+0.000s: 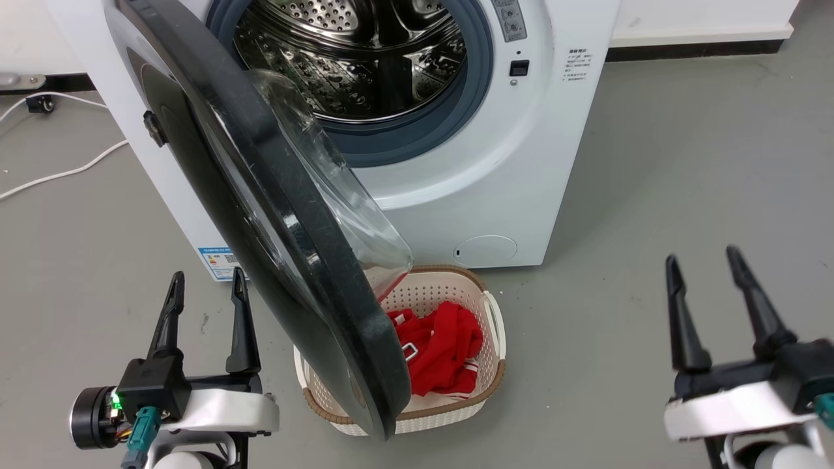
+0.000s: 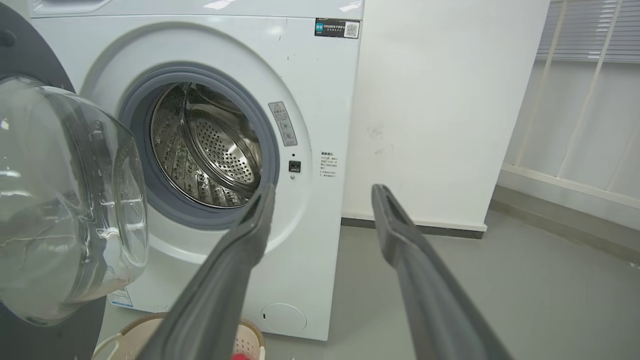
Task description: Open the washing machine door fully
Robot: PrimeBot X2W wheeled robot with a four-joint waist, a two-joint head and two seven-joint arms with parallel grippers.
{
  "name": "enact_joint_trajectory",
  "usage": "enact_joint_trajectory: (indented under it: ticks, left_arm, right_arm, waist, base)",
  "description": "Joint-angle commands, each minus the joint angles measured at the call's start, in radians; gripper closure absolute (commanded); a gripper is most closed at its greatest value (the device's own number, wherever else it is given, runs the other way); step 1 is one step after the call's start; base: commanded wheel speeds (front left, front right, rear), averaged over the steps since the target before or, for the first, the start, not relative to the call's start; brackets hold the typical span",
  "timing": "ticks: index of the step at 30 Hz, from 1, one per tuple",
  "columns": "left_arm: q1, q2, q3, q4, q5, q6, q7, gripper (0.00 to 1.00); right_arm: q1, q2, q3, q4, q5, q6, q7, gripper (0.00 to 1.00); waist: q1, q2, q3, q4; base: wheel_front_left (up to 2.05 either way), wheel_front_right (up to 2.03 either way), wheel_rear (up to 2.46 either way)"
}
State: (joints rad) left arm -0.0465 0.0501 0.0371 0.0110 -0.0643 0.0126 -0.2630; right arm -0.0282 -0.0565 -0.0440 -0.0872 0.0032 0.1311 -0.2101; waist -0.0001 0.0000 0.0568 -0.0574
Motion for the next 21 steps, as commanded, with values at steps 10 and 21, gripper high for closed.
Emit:
enact_joint_trajectory:
  ticks: [10, 21]
  left_arm:
    - [0.012, 0.0, -0.006, -0.003, 0.003, 0.0, -0.003, 0.0]
    - [0.01, 0.0, -0.01, 0.001, 0.004, -0.002, -0.003, 0.0]
  right_arm:
    - [0.067, 0.008, 0.027, 0.034, 0.058, -0.001, 0.003, 0.0]
    - [0.049, 0.008, 0.012, 0.05, 0.076, -0.001, -0.007, 0.0]
  waist:
    - [0.0001, 0.0, -0.001, -0.001]
    - [0.0001, 0.0, 0.003, 0.001]
  base:
    - [0.0, 0.0, 0.0]
    - [0.0, 0.0, 0.0]
